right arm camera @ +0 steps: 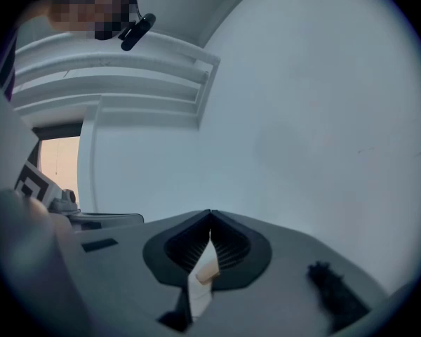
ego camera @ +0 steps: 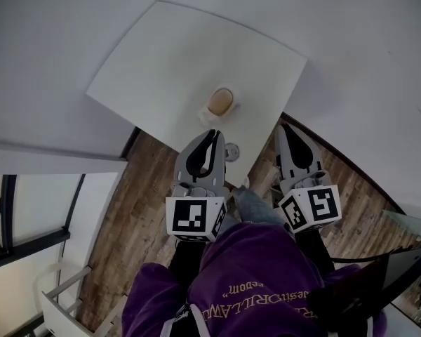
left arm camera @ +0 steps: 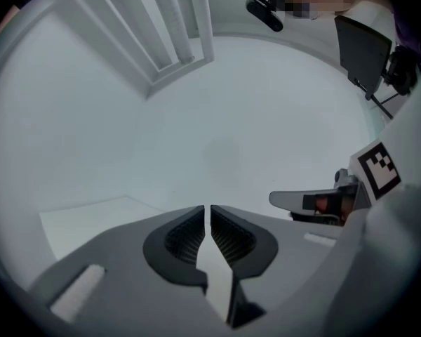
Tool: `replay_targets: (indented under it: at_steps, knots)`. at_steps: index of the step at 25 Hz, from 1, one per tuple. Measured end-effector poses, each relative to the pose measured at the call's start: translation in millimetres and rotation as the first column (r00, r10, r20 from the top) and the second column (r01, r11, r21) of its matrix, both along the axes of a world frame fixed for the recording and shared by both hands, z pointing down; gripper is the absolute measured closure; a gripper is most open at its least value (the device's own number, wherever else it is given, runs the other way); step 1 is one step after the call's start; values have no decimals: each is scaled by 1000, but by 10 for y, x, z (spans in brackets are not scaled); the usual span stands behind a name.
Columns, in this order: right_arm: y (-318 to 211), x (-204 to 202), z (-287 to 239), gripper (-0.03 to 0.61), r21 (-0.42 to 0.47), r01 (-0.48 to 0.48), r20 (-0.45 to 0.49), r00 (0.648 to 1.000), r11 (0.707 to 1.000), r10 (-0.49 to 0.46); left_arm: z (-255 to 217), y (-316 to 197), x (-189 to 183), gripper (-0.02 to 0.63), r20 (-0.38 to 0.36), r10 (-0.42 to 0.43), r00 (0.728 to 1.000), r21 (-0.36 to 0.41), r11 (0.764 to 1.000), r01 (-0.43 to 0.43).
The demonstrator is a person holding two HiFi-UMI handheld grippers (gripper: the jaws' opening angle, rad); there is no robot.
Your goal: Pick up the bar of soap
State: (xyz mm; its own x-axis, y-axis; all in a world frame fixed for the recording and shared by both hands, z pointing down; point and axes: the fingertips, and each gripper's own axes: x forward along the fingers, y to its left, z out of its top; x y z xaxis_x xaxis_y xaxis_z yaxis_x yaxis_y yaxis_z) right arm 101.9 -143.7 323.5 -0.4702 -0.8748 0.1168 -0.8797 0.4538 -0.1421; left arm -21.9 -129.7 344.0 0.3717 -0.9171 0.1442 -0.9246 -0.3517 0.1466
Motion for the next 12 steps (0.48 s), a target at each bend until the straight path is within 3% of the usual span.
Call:
replay_targets:
  at_steps: [6,12]
  knots:
    - [-414,112,87,569,-15,41,1,999,999,-41,382,-432,106,574,9,-32,999,-63,998,32]
    - [-638,-21,129,569,-47,72,10,997,996,-72,815,-738,141,502,19,9,1000,-162,987,-6]
